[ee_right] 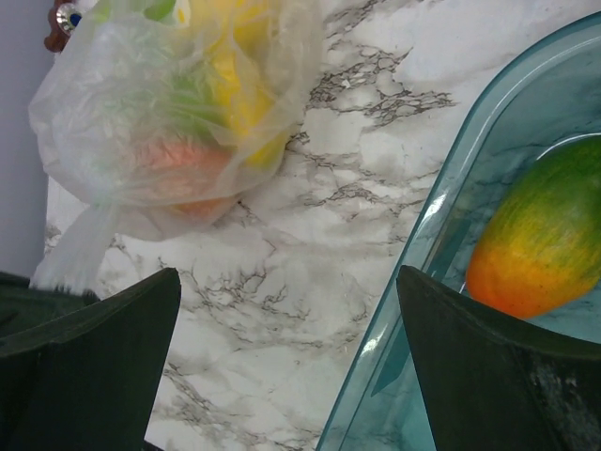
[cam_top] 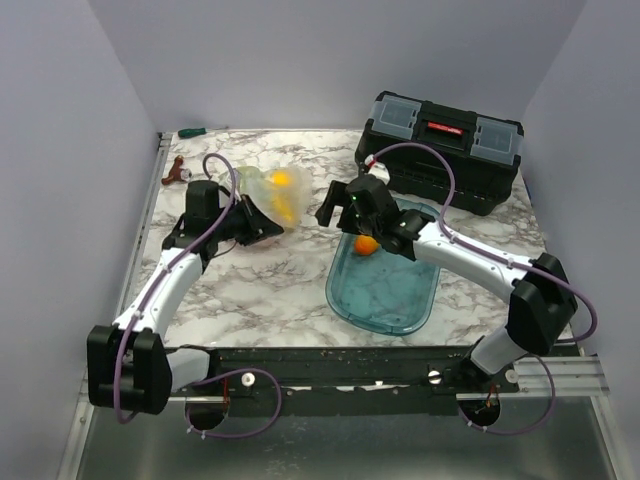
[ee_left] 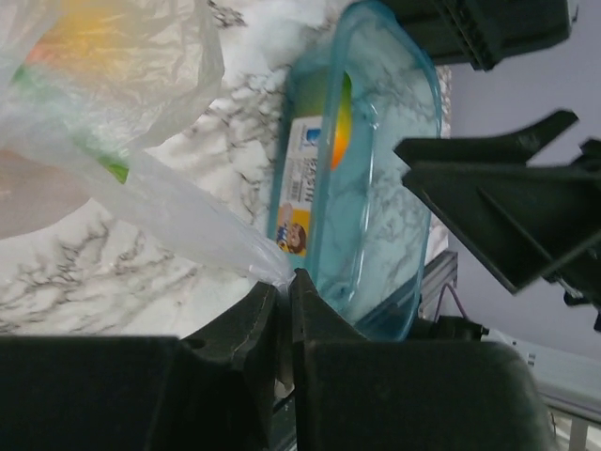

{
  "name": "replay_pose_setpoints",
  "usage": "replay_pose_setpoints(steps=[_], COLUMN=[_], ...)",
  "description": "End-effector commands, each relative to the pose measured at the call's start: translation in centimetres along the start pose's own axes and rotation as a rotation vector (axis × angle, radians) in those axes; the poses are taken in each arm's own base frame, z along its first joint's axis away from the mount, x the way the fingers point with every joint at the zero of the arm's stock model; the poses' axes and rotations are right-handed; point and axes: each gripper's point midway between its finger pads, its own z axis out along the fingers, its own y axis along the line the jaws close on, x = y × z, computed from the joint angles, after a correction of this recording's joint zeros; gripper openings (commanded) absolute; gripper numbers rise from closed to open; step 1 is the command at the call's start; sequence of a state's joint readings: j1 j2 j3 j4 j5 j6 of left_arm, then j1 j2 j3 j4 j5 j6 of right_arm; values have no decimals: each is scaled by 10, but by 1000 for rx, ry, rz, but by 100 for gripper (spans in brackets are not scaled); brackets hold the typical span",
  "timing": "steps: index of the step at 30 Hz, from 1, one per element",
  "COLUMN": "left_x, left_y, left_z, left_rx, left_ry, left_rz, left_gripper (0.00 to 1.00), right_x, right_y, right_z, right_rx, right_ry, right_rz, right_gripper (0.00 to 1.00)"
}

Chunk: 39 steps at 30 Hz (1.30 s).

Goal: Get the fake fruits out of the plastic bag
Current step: Move the plastic bag to the center of the board, then untie the plastic bag at the center of the board.

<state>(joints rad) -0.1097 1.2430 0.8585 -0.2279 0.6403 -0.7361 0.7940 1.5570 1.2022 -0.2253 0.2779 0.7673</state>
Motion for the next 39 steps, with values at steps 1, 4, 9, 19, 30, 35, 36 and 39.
replay_pose_setpoints(steps=[1,4,9,19,30,35,36,39], left_x=[26,50,67,11,-65,-63,-60,-51], left_y=[-27,-27,-25,-21,17,48,52,66], left_z=[-7,-9,-29,-85,-72,-56,-53,-47], left_rx=[95,111,94,-226,-567,-651,-658,-666], left_ry=[20,78,76,-150,-153,-86,-77,-54], left_rz=[30,39,109,355,397,425,430,431], left_gripper=[9,11,39,86,85,83,83,80], right_x=[3,10,17,30,89,105,106,111], right_y=[16,23,34,74,102,97,95,91], right_z=[6,8,5,2,20,20,19,18], right_rx=[-57,-103,-189,-353,-350,-325,-319,-326], right_ry=[31,53,76,136,286,299,301,304], right_rz=[-3,-15,-45,-92,-146,-168,-169,-171], right_gripper=[100,100,100,100,80,69,66,36])
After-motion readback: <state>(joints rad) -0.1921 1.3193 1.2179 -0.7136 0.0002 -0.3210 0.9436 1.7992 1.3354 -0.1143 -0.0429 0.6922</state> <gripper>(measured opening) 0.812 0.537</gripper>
